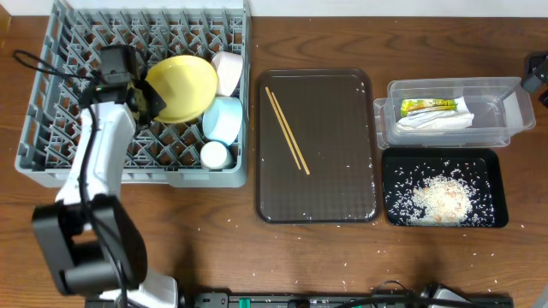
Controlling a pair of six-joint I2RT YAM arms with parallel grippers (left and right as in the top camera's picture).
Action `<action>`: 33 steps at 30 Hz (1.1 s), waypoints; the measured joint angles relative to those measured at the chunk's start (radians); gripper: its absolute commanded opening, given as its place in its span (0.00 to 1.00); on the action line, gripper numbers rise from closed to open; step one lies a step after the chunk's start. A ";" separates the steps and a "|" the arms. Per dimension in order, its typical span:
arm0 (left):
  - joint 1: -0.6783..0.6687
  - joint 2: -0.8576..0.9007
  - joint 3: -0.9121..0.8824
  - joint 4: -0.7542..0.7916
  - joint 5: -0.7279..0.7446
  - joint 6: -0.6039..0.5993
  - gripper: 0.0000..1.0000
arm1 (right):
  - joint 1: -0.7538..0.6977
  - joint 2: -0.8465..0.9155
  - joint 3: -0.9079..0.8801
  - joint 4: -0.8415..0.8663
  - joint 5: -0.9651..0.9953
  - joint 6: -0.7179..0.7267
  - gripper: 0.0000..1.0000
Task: Sort waste into correct bins and load items into the dishwasher
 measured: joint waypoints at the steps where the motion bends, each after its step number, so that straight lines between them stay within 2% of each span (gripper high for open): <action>1: 0.000 -0.019 0.000 0.000 -0.011 0.005 0.07 | 0.000 0.000 0.000 0.000 0.000 0.000 0.99; 6: 0.000 -0.113 0.000 0.000 -0.074 0.061 0.07 | 0.000 0.000 0.000 0.000 0.000 0.000 0.99; 16: 0.000 -0.120 0.000 0.001 -0.164 0.132 0.08 | 0.000 0.000 0.000 0.000 0.000 0.000 0.99; 18: -0.002 -0.120 0.000 0.006 -0.140 0.142 0.15 | 0.000 0.000 0.000 0.000 0.000 0.000 0.99; 19: -0.005 -0.120 0.000 0.012 -0.118 0.153 0.26 | 0.000 0.000 0.000 0.000 0.000 0.000 0.99; 20: -0.014 -0.120 0.000 0.029 -0.075 0.179 0.32 | 0.000 0.000 0.000 0.000 0.000 0.000 0.99; 23: -0.045 -0.119 0.000 0.061 0.030 0.259 0.42 | 0.000 0.000 0.000 0.000 0.000 0.000 0.99; 29: -0.157 -0.093 0.000 0.071 0.161 0.445 0.41 | 0.000 0.000 0.000 0.000 0.000 0.000 0.99; 32: -0.223 -0.062 0.000 0.068 0.189 0.525 0.30 | 0.000 0.000 0.000 0.000 0.000 0.000 0.99; 33: -0.239 -0.050 0.000 0.069 0.193 0.542 0.24 | 0.000 0.000 0.000 0.000 0.000 0.000 0.99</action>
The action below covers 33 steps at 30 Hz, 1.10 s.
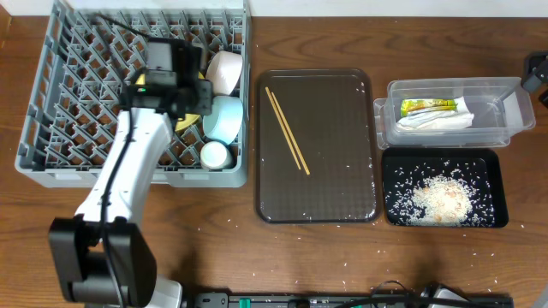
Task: Sort waste into correct bins and load items into the dishwasher
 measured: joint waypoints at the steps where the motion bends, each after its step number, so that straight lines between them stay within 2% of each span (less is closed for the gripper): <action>1: -0.014 0.014 0.000 0.002 0.001 0.014 0.21 | 0.000 0.000 0.000 0.000 0.000 0.000 0.99; 3: -0.033 0.039 0.000 0.008 0.004 0.033 0.19 | 0.000 0.000 0.000 0.000 0.000 0.000 0.99; 4: -0.039 0.056 0.000 0.010 0.010 0.039 0.15 | 0.000 0.000 0.000 0.000 0.000 0.000 0.99; 10: -0.038 0.083 0.000 0.014 0.011 0.053 0.11 | 0.000 0.000 0.000 0.000 0.000 0.000 0.99; 22: -0.033 0.120 0.000 0.021 0.002 0.058 0.11 | 0.000 0.000 0.000 0.000 0.000 0.000 0.99; 33: -0.023 0.122 0.000 0.023 -0.068 0.058 0.11 | 0.000 0.000 0.000 0.000 0.000 0.000 0.99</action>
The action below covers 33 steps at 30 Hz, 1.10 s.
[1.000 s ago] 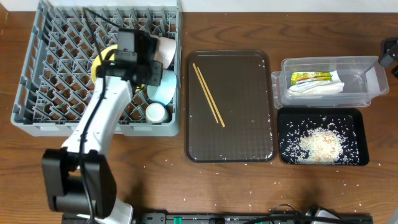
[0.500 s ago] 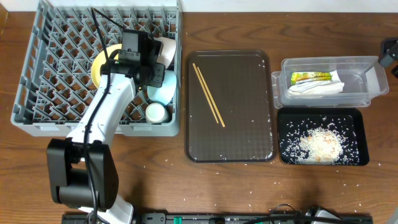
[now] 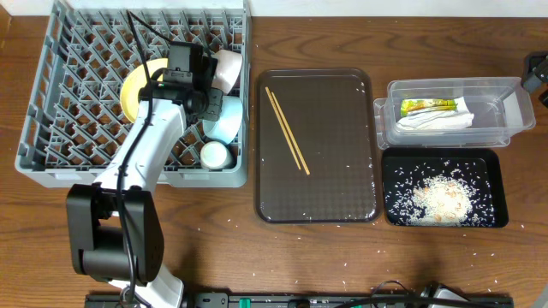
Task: Sort waste into correct bins and load items into the dishwasher
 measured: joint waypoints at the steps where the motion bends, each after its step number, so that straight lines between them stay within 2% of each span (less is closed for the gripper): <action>1: 0.003 0.000 0.000 0.000 -0.003 0.000 0.10 | 0.000 0.000 0.000 0.000 0.000 0.000 0.99; 21: 0.053 0.000 0.000 0.002 -0.098 -0.020 0.12 | 0.000 0.000 0.000 0.000 0.000 0.000 0.99; 33: 0.059 -0.004 0.000 0.002 -0.095 -0.041 0.12 | 0.000 0.000 0.000 0.000 0.000 0.000 0.99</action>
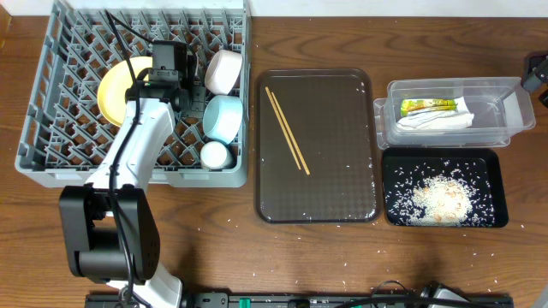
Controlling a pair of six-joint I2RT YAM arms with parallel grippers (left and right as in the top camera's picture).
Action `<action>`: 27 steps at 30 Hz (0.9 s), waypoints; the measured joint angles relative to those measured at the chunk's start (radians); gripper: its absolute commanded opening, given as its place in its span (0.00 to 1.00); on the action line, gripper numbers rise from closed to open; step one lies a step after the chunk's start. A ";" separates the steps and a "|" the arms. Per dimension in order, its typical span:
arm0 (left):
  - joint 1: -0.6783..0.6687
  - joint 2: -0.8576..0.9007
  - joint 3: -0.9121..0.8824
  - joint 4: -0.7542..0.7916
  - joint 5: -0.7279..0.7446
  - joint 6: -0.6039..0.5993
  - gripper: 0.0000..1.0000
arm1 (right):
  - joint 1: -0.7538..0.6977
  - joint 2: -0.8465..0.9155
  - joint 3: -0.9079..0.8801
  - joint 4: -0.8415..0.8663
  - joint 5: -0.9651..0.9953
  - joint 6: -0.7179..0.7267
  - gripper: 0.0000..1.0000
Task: Sort waste into correct bins and load items into the dishwasher
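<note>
A grey dish rack (51, 162) fills the left of the table. A yellow plate (114, 90) stands tilted on edge in its rear middle rows. My left gripper (158, 85) is at the plate's right rim and seems shut on it, though the wrist hides the fingertips. In the rack's right column sit a white bowl (223, 70), a light blue cup (223, 117) and a small white cup (213, 155). Two chopsticks (287, 130) lie on the dark tray (342, 188). Only a dark part of my right gripper (538, 73) shows at the right edge.
A clear bin (501, 115) at the right holds wrappers and paper. In front of it a black tray (396, 171) holds spilled rice. Rice grains are scattered on the wooden table around the trays.
My left gripper and the yellow plate are both further left in the rack. More of the plate's face shows now. Nothing else has changed.
At first the left gripper held the yellow plate lying over the rack beside the white bowl. Then the arm was across it, hiding most of it. Later the plate stood on edge near the cups, and now it stands further left in the rack.
</note>
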 measured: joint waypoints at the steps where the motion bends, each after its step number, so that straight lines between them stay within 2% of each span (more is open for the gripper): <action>1: -0.001 -0.006 0.000 -0.001 0.003 -0.007 0.11 | 0.000 0.000 0.000 0.000 0.000 0.000 0.99; 10: 0.044 -0.145 0.000 0.022 0.013 -0.076 0.12 | 0.000 0.000 0.000 0.000 0.000 0.000 0.99; 27: 0.082 -0.026 0.000 0.061 0.018 -0.136 0.11 | 0.000 0.000 0.000 0.000 0.000 0.000 0.99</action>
